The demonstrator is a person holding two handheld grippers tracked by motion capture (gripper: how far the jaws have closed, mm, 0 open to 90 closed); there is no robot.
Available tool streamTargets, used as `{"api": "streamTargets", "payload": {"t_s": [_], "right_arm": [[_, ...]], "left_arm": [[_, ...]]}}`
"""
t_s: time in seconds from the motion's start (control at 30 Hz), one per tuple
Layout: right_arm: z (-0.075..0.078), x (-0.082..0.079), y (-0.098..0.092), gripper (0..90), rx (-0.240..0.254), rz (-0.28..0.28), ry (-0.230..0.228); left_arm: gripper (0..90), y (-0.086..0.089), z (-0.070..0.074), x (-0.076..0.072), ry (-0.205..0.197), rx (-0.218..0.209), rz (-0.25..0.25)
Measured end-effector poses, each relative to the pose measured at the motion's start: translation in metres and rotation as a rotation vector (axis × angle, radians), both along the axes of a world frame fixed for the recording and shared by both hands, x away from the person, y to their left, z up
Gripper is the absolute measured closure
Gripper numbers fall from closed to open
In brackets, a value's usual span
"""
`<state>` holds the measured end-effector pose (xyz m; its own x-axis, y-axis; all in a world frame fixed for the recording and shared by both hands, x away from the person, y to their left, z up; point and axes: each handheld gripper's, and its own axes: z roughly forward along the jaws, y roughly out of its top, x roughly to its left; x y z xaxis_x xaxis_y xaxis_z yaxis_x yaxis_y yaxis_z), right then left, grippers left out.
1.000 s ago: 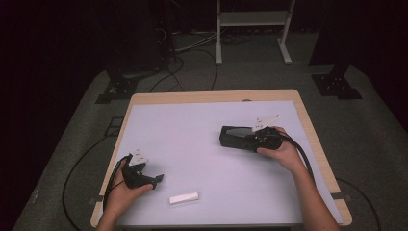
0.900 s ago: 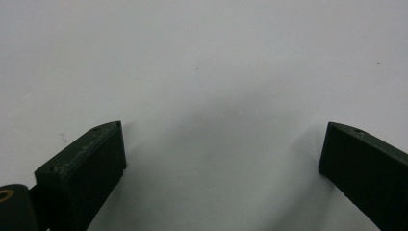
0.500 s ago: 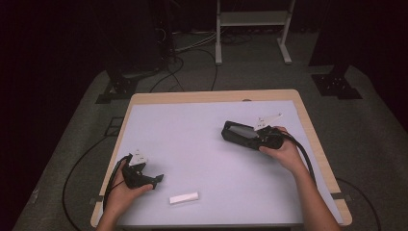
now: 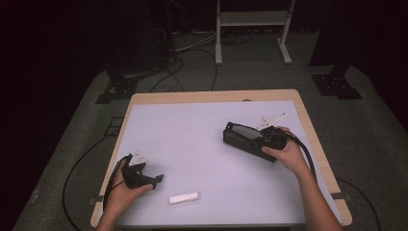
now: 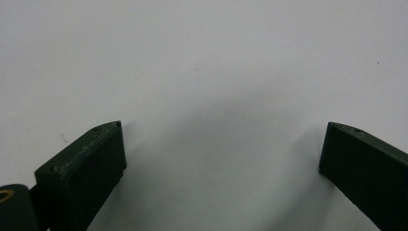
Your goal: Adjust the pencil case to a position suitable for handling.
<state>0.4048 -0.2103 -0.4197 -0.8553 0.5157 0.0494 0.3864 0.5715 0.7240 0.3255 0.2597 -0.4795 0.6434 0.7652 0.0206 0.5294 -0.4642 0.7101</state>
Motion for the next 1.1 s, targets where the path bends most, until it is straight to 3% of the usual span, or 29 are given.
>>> {"api": "streamTargets", "payload": {"t_s": [0.43, 1.1], "right_arm": [[0.004, -0.014, 0.005, 87.5, 0.012, 0.052, 0.009], [0.008, -0.034, 0.041, 87.5, 0.006, 0.192, 0.034]], "left_arm": [[1.5, 0.0, 0.0, 0.0, 0.0, 0.0, 0.0], [1.5, 0.0, 0.0, 0.0, 0.0, 0.0, 0.0]]}}
